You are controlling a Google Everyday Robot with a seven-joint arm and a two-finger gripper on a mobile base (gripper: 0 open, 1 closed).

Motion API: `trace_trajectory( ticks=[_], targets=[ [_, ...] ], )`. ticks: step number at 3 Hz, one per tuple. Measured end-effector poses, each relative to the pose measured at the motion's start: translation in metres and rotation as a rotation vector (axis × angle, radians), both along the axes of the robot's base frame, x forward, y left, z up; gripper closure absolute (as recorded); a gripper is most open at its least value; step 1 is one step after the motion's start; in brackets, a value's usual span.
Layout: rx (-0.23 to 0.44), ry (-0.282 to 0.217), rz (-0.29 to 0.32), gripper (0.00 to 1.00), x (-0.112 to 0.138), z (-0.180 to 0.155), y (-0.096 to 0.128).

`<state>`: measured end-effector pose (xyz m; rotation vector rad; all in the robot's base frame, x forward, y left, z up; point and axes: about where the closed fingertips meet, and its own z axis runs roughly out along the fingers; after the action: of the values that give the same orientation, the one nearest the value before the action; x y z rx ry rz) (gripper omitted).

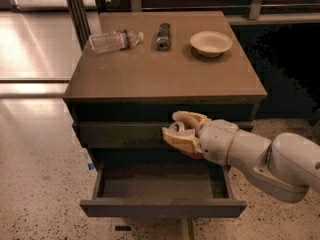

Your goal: Place coke can into middle drawer

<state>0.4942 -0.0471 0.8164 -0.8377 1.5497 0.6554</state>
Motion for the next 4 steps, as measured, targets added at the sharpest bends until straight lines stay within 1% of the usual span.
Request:
trace_trajectory(
  ticks=[1, 2, 3, 4],
  targets=[
    [0.016, 0.056, -0.029, 1.00, -0.003, -0.041, -0.015],
    [0.040, 0.142, -0.025, 1.00, 0.004, -0.072, -0.033],
    [0.049, 0.185, -0.027, 1.00, 0.008, -0.084, -0.042],
    [0.066, 0.175, -0.063, 1.00, 0.006, -0.105, -0.038]
  ],
)
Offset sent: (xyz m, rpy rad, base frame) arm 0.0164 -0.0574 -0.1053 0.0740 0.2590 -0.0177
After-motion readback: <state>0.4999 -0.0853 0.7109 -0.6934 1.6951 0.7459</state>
